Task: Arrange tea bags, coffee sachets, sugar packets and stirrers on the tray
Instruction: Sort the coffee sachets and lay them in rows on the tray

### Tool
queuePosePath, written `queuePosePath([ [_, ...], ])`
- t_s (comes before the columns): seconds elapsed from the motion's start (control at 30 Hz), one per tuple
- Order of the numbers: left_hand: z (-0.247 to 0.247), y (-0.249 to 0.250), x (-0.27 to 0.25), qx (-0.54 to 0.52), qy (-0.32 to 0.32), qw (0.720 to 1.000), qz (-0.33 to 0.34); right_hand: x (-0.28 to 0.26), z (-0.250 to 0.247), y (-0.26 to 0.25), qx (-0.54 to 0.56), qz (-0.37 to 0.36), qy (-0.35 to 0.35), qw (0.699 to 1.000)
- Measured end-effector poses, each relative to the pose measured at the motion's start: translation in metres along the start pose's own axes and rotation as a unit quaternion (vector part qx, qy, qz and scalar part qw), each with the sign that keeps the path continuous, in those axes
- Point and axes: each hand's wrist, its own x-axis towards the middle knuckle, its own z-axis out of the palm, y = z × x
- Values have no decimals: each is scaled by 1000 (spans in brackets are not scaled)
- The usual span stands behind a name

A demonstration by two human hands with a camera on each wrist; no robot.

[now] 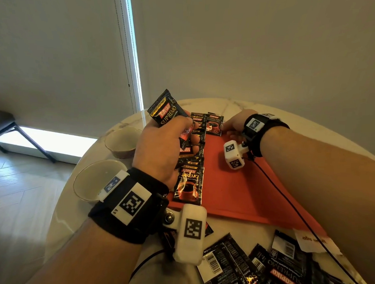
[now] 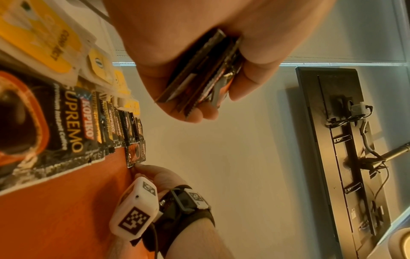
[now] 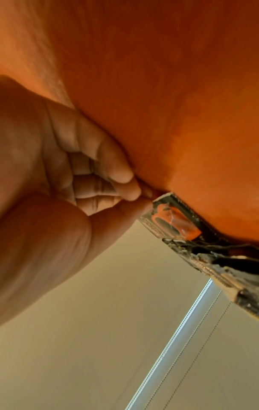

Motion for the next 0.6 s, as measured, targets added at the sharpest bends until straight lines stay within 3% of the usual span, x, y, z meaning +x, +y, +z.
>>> queuePosePath([
  [0.23,1,-1,-2,20,-33,999,4,-15,-5,-4,75,-25,21,997],
  [0.3,2,-3,-3,53,-56,997,1,-37,-9,-9,125,-70,-18,990],
  [0.47,6,-6,-12,99,-109,989,-9,-110,-13,-6,202,-186,-218,937],
  [0.6,6,-4,-15,116,-118,986,-7,-129,-9,1,222,-259,-208,917],
])
